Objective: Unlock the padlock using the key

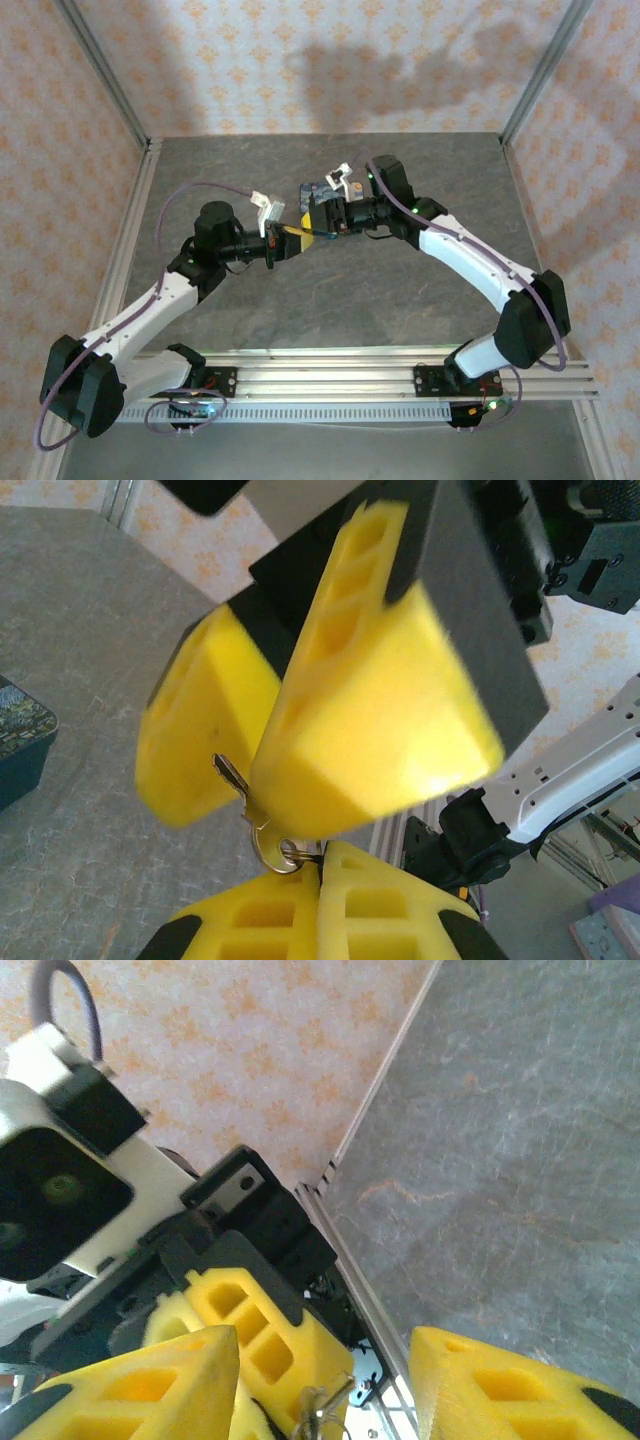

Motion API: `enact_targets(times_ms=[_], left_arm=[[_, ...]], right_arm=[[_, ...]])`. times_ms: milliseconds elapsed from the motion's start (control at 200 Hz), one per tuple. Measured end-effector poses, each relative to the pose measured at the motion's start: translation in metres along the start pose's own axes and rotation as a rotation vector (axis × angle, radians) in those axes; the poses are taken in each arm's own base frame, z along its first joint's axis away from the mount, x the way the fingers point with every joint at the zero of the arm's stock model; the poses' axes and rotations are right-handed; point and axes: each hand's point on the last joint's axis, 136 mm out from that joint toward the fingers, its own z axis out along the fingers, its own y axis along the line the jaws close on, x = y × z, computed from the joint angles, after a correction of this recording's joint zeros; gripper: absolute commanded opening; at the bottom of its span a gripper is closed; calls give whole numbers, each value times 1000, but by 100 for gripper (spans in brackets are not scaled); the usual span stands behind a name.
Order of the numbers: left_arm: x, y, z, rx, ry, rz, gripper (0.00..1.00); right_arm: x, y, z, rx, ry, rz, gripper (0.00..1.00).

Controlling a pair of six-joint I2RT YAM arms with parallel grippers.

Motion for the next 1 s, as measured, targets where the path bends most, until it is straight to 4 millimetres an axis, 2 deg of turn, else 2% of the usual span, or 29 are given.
enact_targets(times_ms=[35, 130, 210, 465, 505, 535, 555, 611, 816, 1001], left_arm=[[0, 0, 0, 0, 0, 0, 0], [0, 0, 0, 0, 1, 3, 0], [2, 1, 0, -3, 6, 1, 0], [3, 1, 0, -7, 16, 6, 2], [3, 1, 0, -8, 18, 3, 9], [2, 1, 0, -9, 19, -1, 28], [2, 1, 0, -8, 18, 1, 34], [1, 1, -1, -10, 16, -18, 40], [-7, 7, -3, -9, -32, -128, 42], [-16, 4, -4, 14, -76, -189, 36]], right_arm=[[1, -1, 1, -1, 5, 4, 38], [1, 1, 1, -16, 11, 0, 14], [0, 4, 1, -26, 10, 1, 0], [-2, 1, 2, -9, -5, -27, 0], [-3, 0, 1, -3, -12, -34, 0], [-3, 0, 1, 2, -17, -38, 0], [-3, -1, 1, 4, -20, -42, 0], [-4, -2, -1, 15, -36, -53, 0], [-11, 3, -11, 22, -126, -109, 0], [-15, -5, -13, 14, -193, -96, 0]])
